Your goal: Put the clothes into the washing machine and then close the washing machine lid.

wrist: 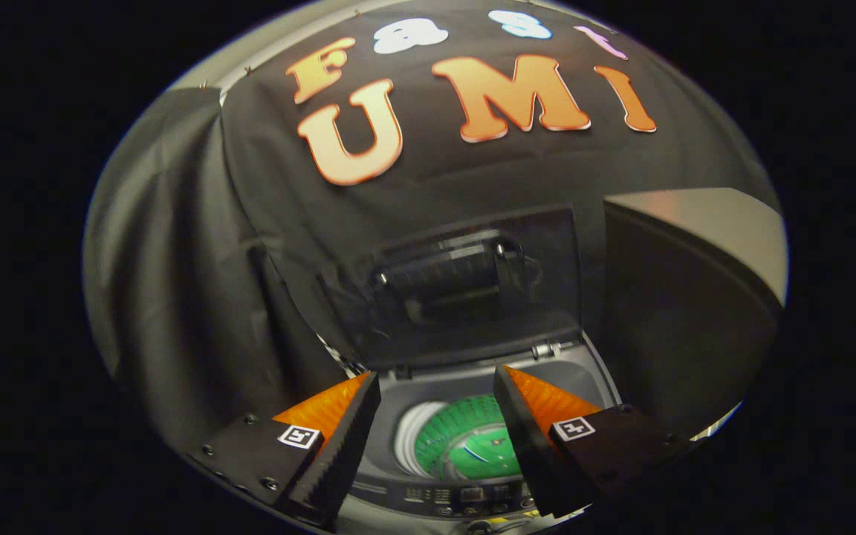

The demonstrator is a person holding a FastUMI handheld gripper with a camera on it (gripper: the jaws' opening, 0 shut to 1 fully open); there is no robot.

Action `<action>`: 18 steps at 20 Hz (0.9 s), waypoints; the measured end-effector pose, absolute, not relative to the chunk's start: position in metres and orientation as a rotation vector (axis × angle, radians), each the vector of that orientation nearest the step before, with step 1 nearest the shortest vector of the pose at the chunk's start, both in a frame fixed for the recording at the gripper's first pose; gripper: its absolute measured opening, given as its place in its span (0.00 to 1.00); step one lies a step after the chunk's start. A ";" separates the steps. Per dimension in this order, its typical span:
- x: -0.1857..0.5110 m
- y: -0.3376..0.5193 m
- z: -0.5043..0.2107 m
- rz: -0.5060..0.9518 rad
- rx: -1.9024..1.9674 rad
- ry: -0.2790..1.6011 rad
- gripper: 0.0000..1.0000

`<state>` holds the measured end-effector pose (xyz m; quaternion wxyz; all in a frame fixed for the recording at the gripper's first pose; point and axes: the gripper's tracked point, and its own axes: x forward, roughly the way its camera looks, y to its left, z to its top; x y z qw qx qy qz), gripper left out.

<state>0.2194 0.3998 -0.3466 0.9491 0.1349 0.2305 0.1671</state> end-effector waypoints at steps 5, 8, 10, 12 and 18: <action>0.255 0.366 -0.257 0.299 0.119 0.262 0.98; 0.293 0.362 -0.217 0.282 0.101 0.202 0.98; 0.325 0.366 -0.214 0.291 0.098 0.218 0.98; 0.364 0.370 -0.221 0.288 0.089 0.251 0.98; 0.442 0.385 -0.283 0.263 0.055 0.386 0.98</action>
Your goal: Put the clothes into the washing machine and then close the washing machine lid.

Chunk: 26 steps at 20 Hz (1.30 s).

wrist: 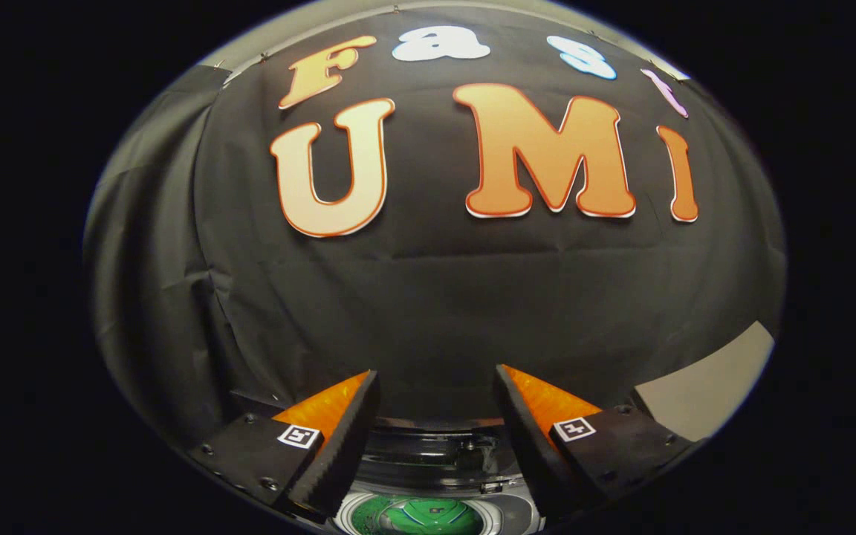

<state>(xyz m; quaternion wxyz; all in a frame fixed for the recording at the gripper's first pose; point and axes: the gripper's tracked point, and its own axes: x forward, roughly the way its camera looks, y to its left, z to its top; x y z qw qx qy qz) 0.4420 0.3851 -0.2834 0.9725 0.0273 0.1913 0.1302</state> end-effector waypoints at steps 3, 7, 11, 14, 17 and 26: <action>0.459 0.384 -0.302 0.236 0.069 0.414 0.98; 0.477 0.378 -0.323 0.207 0.029 0.444 0.98; 0.477 0.375 -0.324 0.229 0.007 0.367 0.98; 0.473 0.372 -0.319 0.220 0.034 0.288 0.99; 0.463 0.368 -0.319 0.210 0.038 0.273 0.99; 0.409 0.357 -0.313 0.204 0.043 0.215 0.99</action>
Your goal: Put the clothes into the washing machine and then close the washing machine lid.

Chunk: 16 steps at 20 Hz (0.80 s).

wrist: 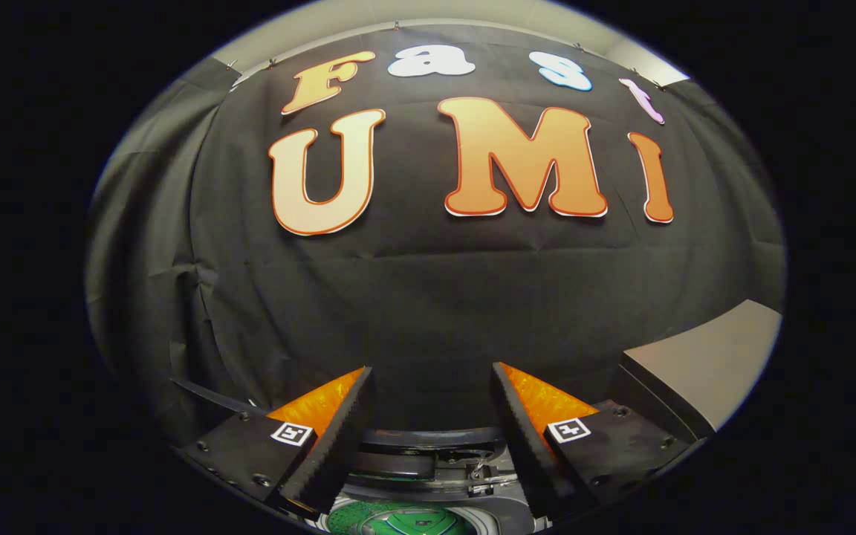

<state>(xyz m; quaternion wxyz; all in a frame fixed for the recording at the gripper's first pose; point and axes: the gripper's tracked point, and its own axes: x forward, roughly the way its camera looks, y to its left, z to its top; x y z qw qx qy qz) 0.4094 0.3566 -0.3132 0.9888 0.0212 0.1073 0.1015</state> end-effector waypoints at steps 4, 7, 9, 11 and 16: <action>0.370 0.348 -0.320 0.200 0.039 0.185 0.99; 0.350 0.347 -0.325 0.207 0.035 0.167 0.99; 0.344 0.345 -0.328 0.213 0.035 0.165 0.99; 0.340 0.343 -0.330 0.216 0.035 0.169 0.99; 0.327 0.343 -0.339 0.229 0.027 0.184 0.99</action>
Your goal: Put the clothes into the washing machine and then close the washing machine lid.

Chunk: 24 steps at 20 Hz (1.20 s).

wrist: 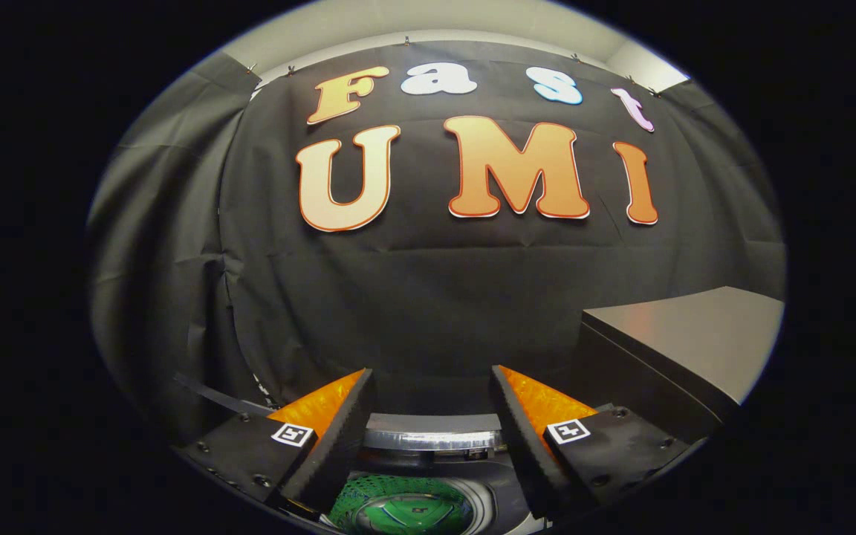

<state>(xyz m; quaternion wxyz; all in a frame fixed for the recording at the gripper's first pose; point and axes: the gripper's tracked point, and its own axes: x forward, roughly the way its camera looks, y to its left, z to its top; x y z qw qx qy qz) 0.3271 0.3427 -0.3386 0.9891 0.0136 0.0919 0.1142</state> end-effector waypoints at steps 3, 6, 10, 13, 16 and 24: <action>0.320 0.340 -0.355 0.238 0.015 0.232 0.98; 0.297 0.319 -0.418 0.201 -0.007 0.426 1.00; 0.278 0.307 -0.452 0.181 0.034 0.485 1.00; 0.273 0.309 -0.451 0.195 0.031 0.498 1.00; 0.274 0.312 -0.438 0.208 0.026 0.476 1.00; 0.248 0.310 -0.324 0.272 -0.002 0.321 1.00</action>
